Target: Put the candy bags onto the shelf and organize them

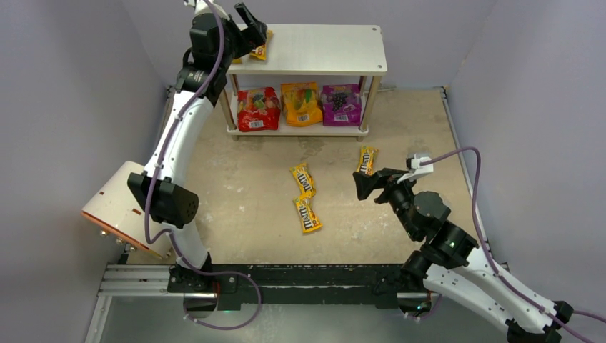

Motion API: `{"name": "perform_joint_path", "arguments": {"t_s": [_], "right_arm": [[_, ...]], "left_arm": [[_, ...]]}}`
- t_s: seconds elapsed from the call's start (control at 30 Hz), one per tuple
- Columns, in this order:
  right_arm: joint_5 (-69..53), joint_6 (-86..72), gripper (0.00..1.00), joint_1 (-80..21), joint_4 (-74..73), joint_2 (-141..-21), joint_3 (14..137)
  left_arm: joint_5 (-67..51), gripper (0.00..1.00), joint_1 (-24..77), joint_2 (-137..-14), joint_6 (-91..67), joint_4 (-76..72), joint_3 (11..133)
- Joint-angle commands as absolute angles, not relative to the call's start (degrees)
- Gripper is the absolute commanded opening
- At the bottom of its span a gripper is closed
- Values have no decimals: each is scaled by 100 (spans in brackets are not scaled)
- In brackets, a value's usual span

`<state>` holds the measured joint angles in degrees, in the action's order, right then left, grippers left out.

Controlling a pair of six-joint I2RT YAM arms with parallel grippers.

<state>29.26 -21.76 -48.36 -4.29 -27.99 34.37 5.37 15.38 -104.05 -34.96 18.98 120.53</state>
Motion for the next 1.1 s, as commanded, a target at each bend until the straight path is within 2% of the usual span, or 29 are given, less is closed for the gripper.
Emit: {"name": "perform_joint_path", "arguments": {"t_s": [0.0, 1.07], "right_arm": [[3081, -2083, 99, -4850, -338, -2826, 3472], [3066, -2004, 99, -4843, -223, -2856, 3404]], "left_arm": [[793, 93, 1494, -10339, -3133, 1687, 12075], [389, 93, 1494, -10130, -3210, 1496, 11396]]}}
